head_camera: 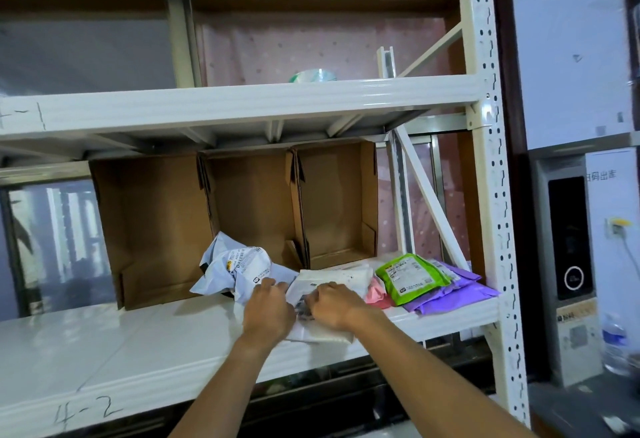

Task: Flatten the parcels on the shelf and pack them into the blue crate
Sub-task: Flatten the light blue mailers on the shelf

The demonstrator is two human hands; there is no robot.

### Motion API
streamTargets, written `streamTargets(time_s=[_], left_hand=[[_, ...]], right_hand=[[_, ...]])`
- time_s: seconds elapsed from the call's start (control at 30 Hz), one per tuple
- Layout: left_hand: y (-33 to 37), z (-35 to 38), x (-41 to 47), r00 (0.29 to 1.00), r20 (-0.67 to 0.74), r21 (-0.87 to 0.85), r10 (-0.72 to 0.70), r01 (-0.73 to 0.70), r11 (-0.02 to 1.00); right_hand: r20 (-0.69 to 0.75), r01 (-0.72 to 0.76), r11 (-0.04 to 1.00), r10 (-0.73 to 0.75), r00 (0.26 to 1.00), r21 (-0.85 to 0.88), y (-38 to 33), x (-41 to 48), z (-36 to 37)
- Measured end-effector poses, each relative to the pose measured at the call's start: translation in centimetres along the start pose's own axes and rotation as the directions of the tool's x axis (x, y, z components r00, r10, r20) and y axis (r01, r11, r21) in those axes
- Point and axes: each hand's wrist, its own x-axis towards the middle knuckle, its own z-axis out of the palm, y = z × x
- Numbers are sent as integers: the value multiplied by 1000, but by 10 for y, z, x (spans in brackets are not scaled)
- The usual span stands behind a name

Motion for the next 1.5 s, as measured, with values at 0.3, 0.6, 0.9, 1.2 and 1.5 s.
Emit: streamTargets(time_s=[0.3, 0.6, 0.9, 1.2, 1.5], left_hand=[[1, 8, -10, 932, 293, -125, 211, -181, 975], [-14, 14, 9, 889, 431, -61, 151, -139, 988], [-54, -2, 25, 946, 217, 439, 242, -316, 841], [-75, -8, 23, 960, 276, 253, 45, -117, 960], [-95, -25, 11, 958, 283, 280, -57, -25, 960]], right_hand=[[-58, 102, 982, -113, 992, -159, 13, 23, 36], [-7, 98, 986, -100, 995, -134, 15, 26, 36], [-417, 114, 986, -154, 896, -119, 5, -8, 33], [-67, 265, 955, -275, 959, -133, -4, -29, 21], [-112, 314, 946, -322, 940, -80, -3, -29, 10]])
